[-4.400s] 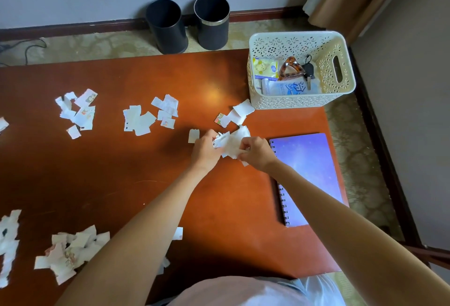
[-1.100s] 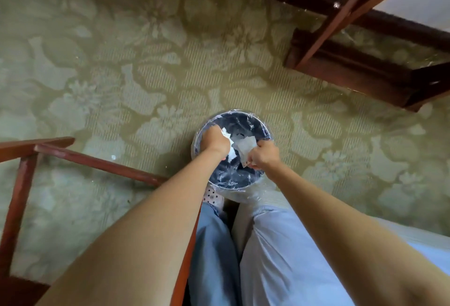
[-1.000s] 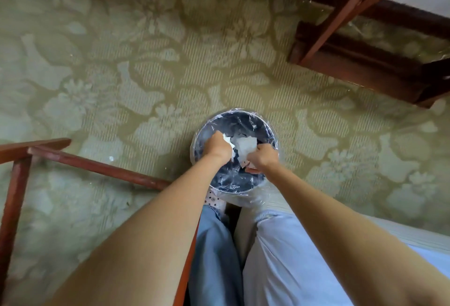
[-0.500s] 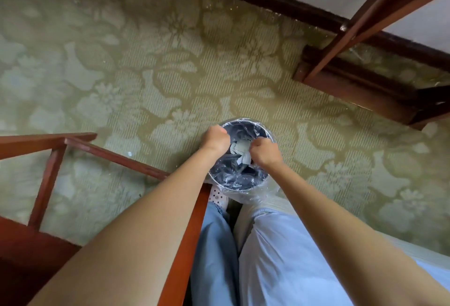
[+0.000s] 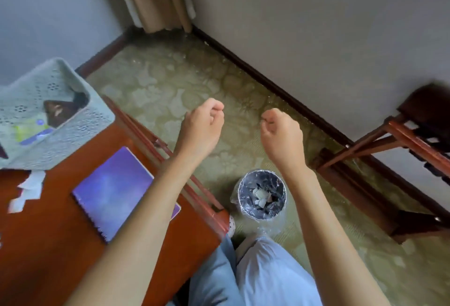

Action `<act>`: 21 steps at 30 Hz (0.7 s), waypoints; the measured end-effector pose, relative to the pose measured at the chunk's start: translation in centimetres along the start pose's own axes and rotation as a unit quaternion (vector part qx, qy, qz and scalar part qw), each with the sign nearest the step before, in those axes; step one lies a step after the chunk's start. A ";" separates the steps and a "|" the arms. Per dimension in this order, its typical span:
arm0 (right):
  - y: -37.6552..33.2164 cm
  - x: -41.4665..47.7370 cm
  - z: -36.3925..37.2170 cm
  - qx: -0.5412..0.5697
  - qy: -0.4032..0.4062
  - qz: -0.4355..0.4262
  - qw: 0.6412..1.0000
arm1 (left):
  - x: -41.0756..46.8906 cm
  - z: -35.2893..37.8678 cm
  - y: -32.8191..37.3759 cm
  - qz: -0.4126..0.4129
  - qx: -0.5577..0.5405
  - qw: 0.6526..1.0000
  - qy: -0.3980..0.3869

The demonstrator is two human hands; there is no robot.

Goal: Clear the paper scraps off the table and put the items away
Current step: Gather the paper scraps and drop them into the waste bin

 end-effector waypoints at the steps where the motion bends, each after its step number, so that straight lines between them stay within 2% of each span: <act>1: -2.6 -1.6 -0.2 0.003 -0.003 -0.024 1.000 | -1.5 -2.8 -0.5 0.000 0.003 1.000 0.026; 6: -13.5 -10.2 3.1 0.007 -0.050 -0.132 0.990 | -9.8 -13.2 -6.4 -0.054 -0.032 0.992 0.109; 11: -21.2 -19.6 12.1 -0.032 -0.140 -0.237 0.961 | -19.5 -20.0 -15.4 -0.150 -0.001 0.976 0.157; 16: -24.6 -30.3 23.1 -0.128 -0.272 -0.314 0.901 | -31.3 -22.6 -25.9 -0.278 0.029 0.947 0.157; 21: -22.9 -41.5 32.7 -0.261 -0.375 -0.362 0.813 | -43.2 -22.0 -35.6 -0.395 0.031 0.910 0.123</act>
Point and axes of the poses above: each hand's wrist, its own x-axis towards the middle knuckle, its own z-axis out of the palm, y = z × x, the point moved 7 cm from there along x, towards the middle knuckle, and after that the axes turned 8 degrees about z, right-handed, at the moved point
